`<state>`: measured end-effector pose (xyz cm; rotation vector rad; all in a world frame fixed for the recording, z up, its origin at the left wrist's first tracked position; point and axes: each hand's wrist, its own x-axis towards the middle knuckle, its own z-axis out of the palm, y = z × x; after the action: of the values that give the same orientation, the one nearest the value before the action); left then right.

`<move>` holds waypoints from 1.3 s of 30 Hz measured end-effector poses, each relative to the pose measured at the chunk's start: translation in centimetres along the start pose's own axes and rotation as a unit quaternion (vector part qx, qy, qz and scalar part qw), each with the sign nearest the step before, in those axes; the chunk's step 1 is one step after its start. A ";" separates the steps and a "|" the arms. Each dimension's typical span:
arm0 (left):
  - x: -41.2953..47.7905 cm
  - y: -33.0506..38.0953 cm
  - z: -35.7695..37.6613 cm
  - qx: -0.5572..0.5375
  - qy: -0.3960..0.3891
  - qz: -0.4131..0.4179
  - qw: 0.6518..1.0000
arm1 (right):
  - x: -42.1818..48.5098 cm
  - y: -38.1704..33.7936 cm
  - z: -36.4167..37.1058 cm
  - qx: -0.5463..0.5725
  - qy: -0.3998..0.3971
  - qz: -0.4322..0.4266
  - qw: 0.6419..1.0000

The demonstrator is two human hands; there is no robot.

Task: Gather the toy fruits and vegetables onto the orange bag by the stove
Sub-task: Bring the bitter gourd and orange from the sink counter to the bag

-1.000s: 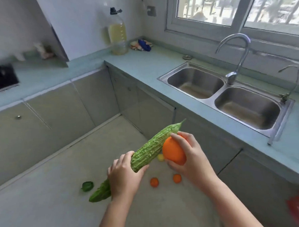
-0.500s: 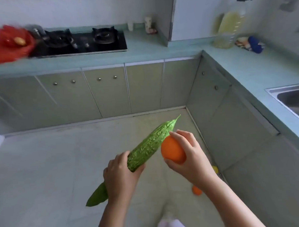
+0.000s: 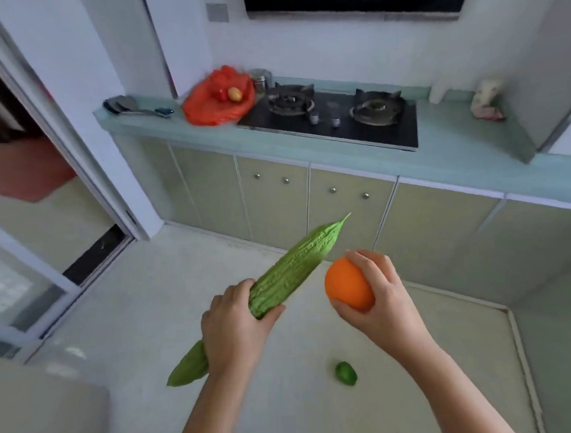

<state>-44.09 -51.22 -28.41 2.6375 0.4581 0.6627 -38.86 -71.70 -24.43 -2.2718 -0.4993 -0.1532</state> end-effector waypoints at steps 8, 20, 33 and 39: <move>6.5 -4.6 0.1 -0.088 0.013 -0.175 0.981 | 12.0 -1.6 5.3 0.045 -0.060 -0.070 0.995; 20.4 -12.4 2.7 -0.254 -0.022 -0.228 0.940 | 25.3 -3.4 15.3 0.073 -0.095 -0.050 0.992; 38.3 -25.7 3.9 -0.318 -0.027 -0.260 0.911 | 43.6 -10.5 28.6 0.071 -0.123 -0.050 0.989; 44.2 -29.9 5.4 -0.316 -0.023 -0.283 0.905 | 50.6 -11.2 33.5 0.085 -0.135 -0.046 0.986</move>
<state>-10.89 -9.10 -29.00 1.7804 0.7962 0.4510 1.41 -24.92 -26.32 -2.1124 -0.7318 0.1500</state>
